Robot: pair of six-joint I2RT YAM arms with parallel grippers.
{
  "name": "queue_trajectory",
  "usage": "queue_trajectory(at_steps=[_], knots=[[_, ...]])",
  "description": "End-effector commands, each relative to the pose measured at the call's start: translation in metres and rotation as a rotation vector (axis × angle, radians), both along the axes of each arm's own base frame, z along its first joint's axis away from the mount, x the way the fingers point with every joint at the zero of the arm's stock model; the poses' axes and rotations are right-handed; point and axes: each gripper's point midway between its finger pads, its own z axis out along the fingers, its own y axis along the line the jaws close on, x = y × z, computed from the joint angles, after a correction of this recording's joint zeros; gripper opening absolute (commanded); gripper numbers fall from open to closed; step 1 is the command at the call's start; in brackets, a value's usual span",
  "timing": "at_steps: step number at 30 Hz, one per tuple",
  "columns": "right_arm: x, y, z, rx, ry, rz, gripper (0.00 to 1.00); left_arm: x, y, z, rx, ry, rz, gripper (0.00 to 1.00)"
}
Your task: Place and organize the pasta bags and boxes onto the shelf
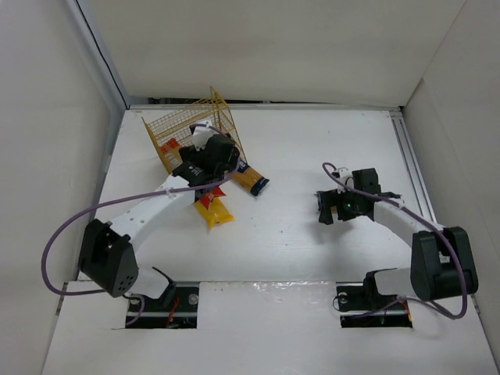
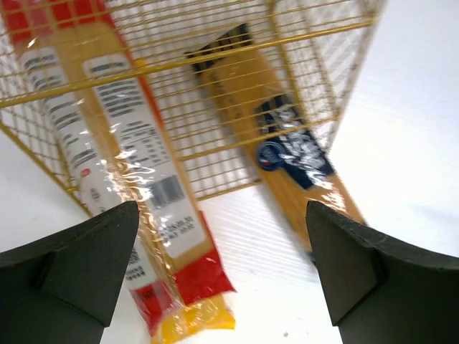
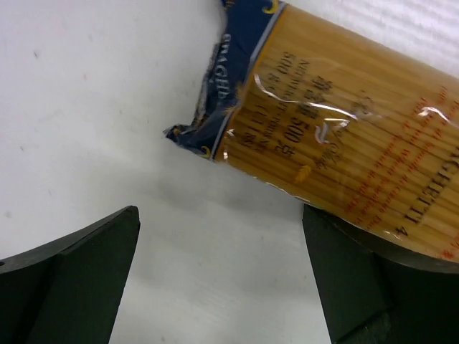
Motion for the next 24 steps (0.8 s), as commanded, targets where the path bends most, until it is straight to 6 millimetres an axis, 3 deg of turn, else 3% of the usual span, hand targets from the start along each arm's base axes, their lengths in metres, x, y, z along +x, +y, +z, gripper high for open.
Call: queue_trajectory(at_steps=[1, 3, 4, 6, 7, 8, 10, 11, 12, 14, 16, 19, 20, 21, 22, 24], knots=[[0.054, 0.020, 0.017, 0.076, -0.128, 0.001, 1.00, -0.006, -0.022, 0.033, -0.032, -0.077, -0.116, 1.00], [0.075, 0.034, 0.022, 0.083, -0.156, 0.032, 1.00, -0.011, -0.030, 0.048, -0.048, -0.102, -0.161, 1.00], [0.101, 0.042, 0.029, 0.082, -0.196, 0.042, 1.00, -0.014, -0.033, 0.052, -0.060, -0.109, -0.177, 1.00], [0.124, 0.051, 0.031, 0.057, -0.213, 0.045, 1.00, -0.020, -0.036, 0.050, -0.073, -0.105, -0.211, 1.00], [0.136, 0.054, 0.033, 0.059, -0.221, 0.045, 1.00, -0.021, -0.035, 0.061, -0.093, -0.137, -0.211, 1.00], [0.165, 0.064, 0.038, 0.057, -0.269, 0.070, 1.00, -0.023, -0.035, 0.059, -0.096, -0.132, -0.219, 1.00], [0.195, 0.068, 0.036, 0.051, -0.290, 0.105, 1.00, -0.026, -0.035, 0.067, -0.113, -0.149, -0.228, 1.00], [0.219, 0.071, 0.031, 0.047, -0.294, 0.137, 0.99, -0.027, -0.034, 0.063, -0.108, -0.141, -0.228, 1.00], [0.229, 0.079, 0.032, 0.065, -0.310, 0.178, 0.99, -0.029, -0.035, 0.067, -0.119, -0.148, -0.237, 1.00], [0.236, 0.083, 0.039, 0.146, -0.312, 0.245, 0.97, -0.030, -0.034, 0.070, -0.125, -0.157, -0.237, 1.00], [0.233, 0.084, 0.060, 0.131, -0.375, 0.320, 0.97, -0.031, -0.033, 0.066, -0.112, -0.149, -0.241, 1.00], [0.210, 0.058, 0.092, -0.032, -0.422, 0.349, 0.99, -0.030, -0.041, 0.068, -0.115, -0.161, -0.296, 1.00], [0.210, 0.029, 0.094, -0.146, -0.411, 0.271, 0.99, -0.030, -0.044, 0.066, -0.123, -0.163, -0.307, 1.00], [0.203, 0.010, 0.111, -0.203, -0.418, 0.218, 0.99, -0.029, -0.049, 0.065, -0.128, -0.175, -0.330, 1.00], [0.187, -0.010, 0.101, -0.249, -0.346, 0.165, 0.99, -0.029, -0.055, 0.068, -0.148, -0.181, -0.356, 1.00], [0.166, -0.053, 0.103, -0.326, -0.295, 0.119, 0.99, -0.028, -0.063, 0.062, -0.139, -0.166, -0.405, 1.00]])
